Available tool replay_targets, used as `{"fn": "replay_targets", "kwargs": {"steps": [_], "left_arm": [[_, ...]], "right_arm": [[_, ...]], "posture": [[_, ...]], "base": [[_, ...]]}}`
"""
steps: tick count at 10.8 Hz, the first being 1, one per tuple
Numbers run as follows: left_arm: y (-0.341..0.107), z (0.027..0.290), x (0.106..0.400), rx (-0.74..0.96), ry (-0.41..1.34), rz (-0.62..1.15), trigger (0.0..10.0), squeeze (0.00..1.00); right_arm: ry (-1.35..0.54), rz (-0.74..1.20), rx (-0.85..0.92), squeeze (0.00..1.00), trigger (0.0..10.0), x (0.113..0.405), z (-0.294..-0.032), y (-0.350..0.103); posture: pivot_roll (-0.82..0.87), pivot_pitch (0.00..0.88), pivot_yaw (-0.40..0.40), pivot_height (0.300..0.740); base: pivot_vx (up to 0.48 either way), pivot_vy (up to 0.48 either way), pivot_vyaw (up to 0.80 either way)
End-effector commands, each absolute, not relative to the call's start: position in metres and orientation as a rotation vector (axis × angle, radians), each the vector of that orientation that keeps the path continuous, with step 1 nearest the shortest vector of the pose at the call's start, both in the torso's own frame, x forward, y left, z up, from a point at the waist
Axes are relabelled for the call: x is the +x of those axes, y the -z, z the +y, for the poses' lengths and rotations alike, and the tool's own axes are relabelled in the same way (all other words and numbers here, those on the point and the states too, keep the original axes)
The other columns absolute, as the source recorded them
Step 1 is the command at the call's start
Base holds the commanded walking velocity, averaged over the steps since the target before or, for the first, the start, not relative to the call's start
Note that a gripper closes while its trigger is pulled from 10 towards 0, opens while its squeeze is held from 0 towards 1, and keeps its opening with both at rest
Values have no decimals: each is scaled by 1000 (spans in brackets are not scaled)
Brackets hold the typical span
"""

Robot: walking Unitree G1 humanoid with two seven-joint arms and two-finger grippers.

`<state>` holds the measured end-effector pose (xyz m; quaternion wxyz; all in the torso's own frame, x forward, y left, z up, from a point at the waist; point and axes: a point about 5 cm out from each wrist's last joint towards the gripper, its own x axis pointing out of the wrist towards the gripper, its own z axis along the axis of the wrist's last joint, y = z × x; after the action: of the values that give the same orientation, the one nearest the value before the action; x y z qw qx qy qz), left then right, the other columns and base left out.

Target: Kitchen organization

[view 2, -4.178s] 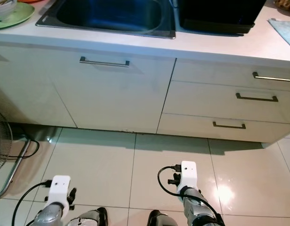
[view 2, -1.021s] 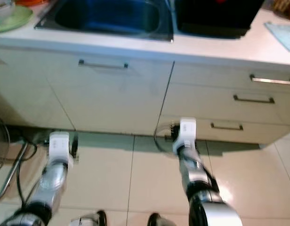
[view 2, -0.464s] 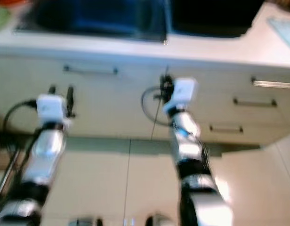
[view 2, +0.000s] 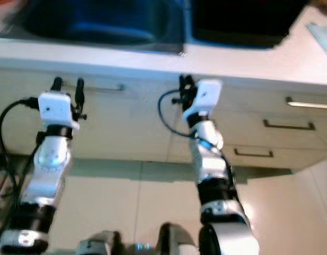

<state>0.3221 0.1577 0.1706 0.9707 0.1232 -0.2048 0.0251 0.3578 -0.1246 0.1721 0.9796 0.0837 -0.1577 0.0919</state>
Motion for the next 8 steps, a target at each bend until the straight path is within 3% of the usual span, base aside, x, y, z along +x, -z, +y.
{"fn": "replay_targets", "kwargs": {"steps": [1,4,8], "left_arm": [[-178,158,320,261,-42,-419,10000,0],[-185,157,319,247,-33,-417,10000,0],[-183,152,319,230,-11,-369,10000,0]], "right_arm": [[-187,-312,183,0,10000,356,-124,-173],[-191,-301,194,0,10000,354,-122,-173],[-189,-287,210,0,10000,351,-122,-170]], "posture": [[115,228,-51,740],[117,234,-52,740],[118,247,-46,740]], "base": [[454,0,0],[449,0,0],[0,75,0]]}}
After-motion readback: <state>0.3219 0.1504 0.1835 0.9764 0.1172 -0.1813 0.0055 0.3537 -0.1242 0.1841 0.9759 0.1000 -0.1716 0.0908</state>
